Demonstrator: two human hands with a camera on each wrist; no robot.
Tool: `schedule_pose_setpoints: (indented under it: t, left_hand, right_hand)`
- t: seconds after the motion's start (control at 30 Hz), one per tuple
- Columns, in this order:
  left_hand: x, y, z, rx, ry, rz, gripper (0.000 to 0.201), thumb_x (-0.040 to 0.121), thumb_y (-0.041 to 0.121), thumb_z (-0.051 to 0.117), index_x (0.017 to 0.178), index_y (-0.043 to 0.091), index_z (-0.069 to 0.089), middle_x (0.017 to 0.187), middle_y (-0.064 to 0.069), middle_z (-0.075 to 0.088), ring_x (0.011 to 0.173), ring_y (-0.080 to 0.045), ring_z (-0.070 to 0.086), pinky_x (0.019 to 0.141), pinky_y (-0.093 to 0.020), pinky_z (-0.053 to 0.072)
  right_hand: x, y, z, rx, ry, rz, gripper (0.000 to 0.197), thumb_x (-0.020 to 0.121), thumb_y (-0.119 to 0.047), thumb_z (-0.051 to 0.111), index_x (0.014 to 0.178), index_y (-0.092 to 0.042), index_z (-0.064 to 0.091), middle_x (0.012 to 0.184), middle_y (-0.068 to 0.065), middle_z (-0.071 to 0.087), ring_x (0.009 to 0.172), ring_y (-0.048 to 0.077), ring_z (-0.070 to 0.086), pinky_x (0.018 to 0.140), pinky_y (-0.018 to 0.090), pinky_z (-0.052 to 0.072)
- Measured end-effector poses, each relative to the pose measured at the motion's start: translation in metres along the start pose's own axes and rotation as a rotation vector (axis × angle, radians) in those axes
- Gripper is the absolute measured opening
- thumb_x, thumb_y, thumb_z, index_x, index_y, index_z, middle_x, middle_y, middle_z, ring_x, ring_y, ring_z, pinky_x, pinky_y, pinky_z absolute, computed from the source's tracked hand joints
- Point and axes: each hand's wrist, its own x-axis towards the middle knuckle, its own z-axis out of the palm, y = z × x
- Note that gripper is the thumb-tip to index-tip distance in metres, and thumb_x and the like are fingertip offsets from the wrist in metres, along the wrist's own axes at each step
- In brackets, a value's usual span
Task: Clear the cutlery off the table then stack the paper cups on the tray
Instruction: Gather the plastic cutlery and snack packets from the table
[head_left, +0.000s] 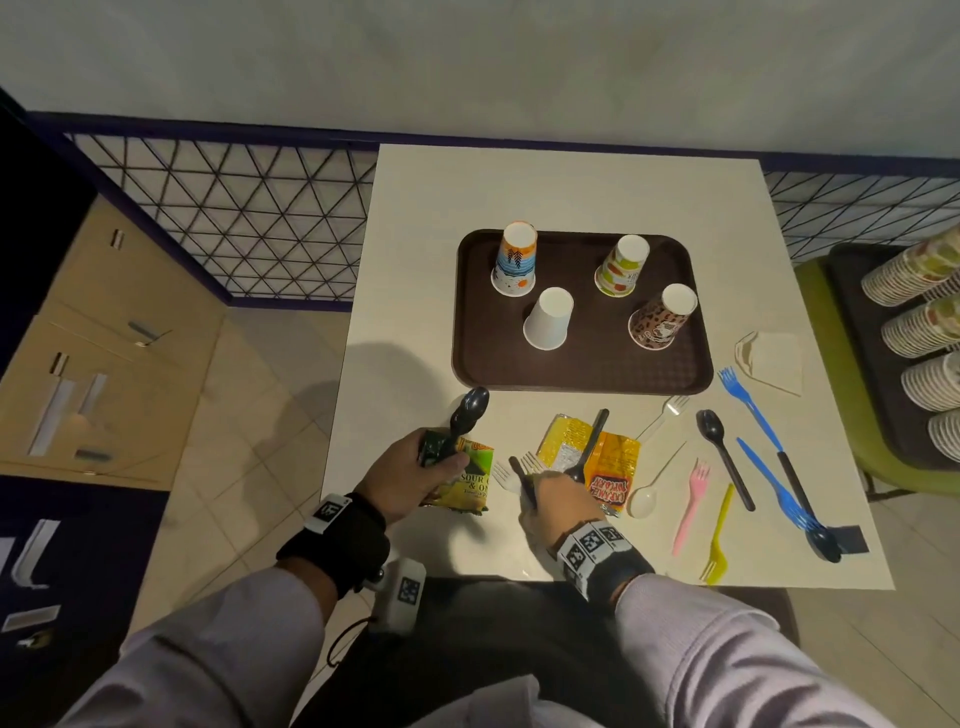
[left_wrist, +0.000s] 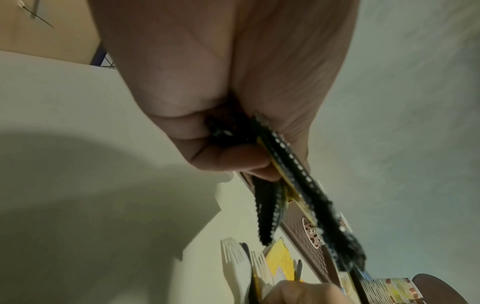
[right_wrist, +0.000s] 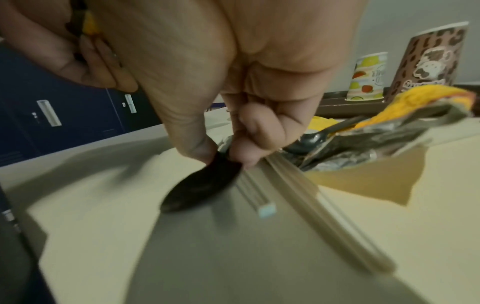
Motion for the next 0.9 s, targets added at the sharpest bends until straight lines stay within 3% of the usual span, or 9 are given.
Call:
schedule_pose_setpoints:
  t: [0.1,0.17,0.27,0.37,0.47,0.67,0.8,0.87,0.9]
  left_hand:
    - [0.001,-0.002,-0.003,0.021,0.026,-0.002,0.038,0.090,0.037,0.077,0.123,0.024,0.065,0.110,0.000,0.078,0.101,-0.017,0.076,0.099,-0.047,0.059]
    - [0.001,-0.004,-0.004,0.015,0.028,-0.016,0.039,0.091,0.036,0.077,0.124,0.020,0.064,0.109,-0.002,0.078,0.101,-0.019,0.076,0.098,-0.048,0.059]
    - [0.004,-0.007,-0.004,0.054,0.049,0.002,0.041,0.087,0.045,0.078,0.117,0.019,0.067,0.104,-0.003,0.079,0.098,-0.022,0.077,0.096,-0.050,0.059]
    - [0.003,0.002,0.003,0.083,0.048,0.044,0.056,0.078,0.062,0.075,0.114,0.019,0.068,0.102,-0.002,0.079,0.096,-0.021,0.076,0.095,-0.047,0.059]
    - [0.002,0.012,0.010,0.142,0.057,0.106,0.057,0.077,0.065,0.071,0.112,0.021,0.065,0.101,0.000,0.076,0.097,-0.018,0.072,0.094,-0.044,0.057]
    - [0.002,0.022,0.014,0.017,0.062,0.108,0.059,0.073,0.070,0.066,0.114,0.028,0.065,0.105,0.001,0.076,0.100,-0.015,0.073,0.098,-0.045,0.056]
    - [0.005,0.022,0.018,-0.095,0.050,0.085,0.059,0.082,0.076,0.058,0.105,0.022,0.067,0.103,-0.008,0.076,0.101,-0.030,0.073,0.101,-0.057,0.053]
    - [0.006,0.026,0.020,-0.102,0.069,0.066,0.057,0.081,0.076,0.058,0.097,0.022,0.067,0.095,-0.003,0.076,0.094,-0.024,0.072,0.099,-0.055,0.055]
    - [0.006,0.028,0.021,-0.104,0.074,0.063,0.053,0.083,0.075,0.059,0.093,0.023,0.066,0.088,0.002,0.073,0.088,-0.019,0.071,0.096,-0.052,0.057]
  right_hand:
    - [-0.005,-0.004,-0.014,0.101,0.084,-0.045,0.011,0.094,-0.025,0.060,0.097,-0.016,0.064,0.087,-0.001,0.058,0.078,0.021,0.059,0.073,0.028,0.050]
    - [-0.009,-0.006,-0.029,0.201,0.171,-0.066,0.013,0.090,-0.026,0.064,0.084,-0.015,0.061,0.079,-0.002,0.058,0.075,0.019,0.058,0.070,0.027,0.048]
    - [-0.008,-0.011,-0.049,0.435,0.306,-0.099,0.019,0.083,-0.020,0.073,0.072,-0.011,0.061,0.069,-0.003,0.063,0.065,0.010,0.057,0.064,0.015,0.044]
    - [-0.004,-0.026,-0.063,0.564,0.305,-0.188,0.025,0.081,-0.015,0.076,0.064,-0.018,0.057,0.061,-0.008,0.057,0.056,0.001,0.049,0.059,0.008,0.038]
    - [0.003,-0.039,-0.066,0.558,0.268,-0.215,0.026,0.082,-0.018,0.076,0.064,-0.021,0.057,0.060,-0.009,0.056,0.056,0.000,0.049,0.057,0.009,0.037]
    - [0.009,-0.044,-0.061,0.538,0.272,-0.172,0.014,0.083,-0.024,0.075,0.075,-0.015,0.067,0.065,-0.008,0.062,0.060,0.001,0.054,0.056,0.008,0.039]
    - [0.008,-0.047,-0.055,0.539,0.283,-0.226,0.015,0.086,-0.025,0.076,0.079,-0.016,0.066,0.065,-0.004,0.064,0.058,0.004,0.054,0.057,0.011,0.039]
    - [0.007,-0.050,-0.053,0.499,0.280,-0.248,0.012,0.088,-0.024,0.073,0.083,-0.016,0.066,0.068,-0.003,0.066,0.063,0.010,0.057,0.059,0.015,0.040]
    - [0.006,-0.052,-0.052,0.474,0.281,-0.261,0.011,0.088,-0.023,0.072,0.083,-0.014,0.066,0.070,-0.002,0.066,0.066,0.014,0.059,0.062,0.022,0.042]
